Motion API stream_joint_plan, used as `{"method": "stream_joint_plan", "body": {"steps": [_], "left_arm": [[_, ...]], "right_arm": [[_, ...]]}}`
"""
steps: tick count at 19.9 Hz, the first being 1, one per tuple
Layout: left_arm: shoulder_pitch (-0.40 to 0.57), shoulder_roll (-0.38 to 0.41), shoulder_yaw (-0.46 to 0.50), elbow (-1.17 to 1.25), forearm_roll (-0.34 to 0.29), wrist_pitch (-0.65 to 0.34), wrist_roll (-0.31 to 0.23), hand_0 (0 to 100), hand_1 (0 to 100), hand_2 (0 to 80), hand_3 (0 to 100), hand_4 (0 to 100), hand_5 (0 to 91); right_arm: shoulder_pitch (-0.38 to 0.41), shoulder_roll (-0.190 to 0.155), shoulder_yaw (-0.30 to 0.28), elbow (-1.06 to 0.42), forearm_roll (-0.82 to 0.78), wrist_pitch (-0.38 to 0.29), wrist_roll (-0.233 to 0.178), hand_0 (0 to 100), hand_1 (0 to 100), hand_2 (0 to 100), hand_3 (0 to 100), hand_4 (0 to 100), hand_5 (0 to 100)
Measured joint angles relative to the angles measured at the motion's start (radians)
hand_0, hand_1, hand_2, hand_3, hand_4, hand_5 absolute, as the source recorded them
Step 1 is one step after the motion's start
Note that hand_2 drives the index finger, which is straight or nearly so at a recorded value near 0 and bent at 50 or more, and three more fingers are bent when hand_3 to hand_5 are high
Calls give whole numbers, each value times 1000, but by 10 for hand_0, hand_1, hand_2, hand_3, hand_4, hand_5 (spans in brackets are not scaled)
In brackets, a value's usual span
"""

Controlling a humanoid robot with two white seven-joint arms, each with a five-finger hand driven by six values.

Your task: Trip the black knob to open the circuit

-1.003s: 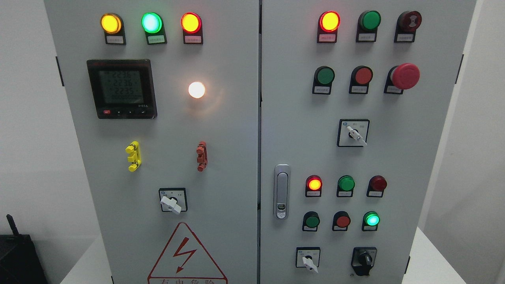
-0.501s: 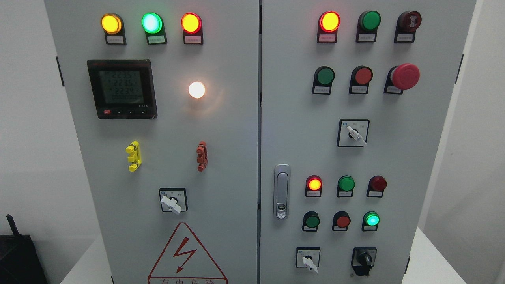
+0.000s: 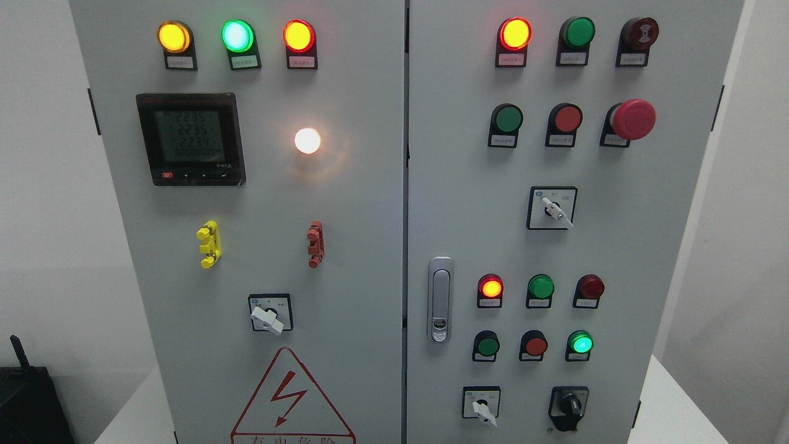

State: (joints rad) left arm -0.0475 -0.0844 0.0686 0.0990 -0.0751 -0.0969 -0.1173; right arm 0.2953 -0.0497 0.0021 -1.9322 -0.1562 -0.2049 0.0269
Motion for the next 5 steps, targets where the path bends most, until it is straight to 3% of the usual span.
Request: {"method": "stream_joint_plan", "body": {"steps": [5], "left_arm": [[0, 0, 0, 0, 0, 0, 0, 120, 389, 0, 0, 0, 0]], "right_arm": [[8, 1, -1, -6, -1, 0, 0, 0, 0, 0, 0, 0, 0]]}}
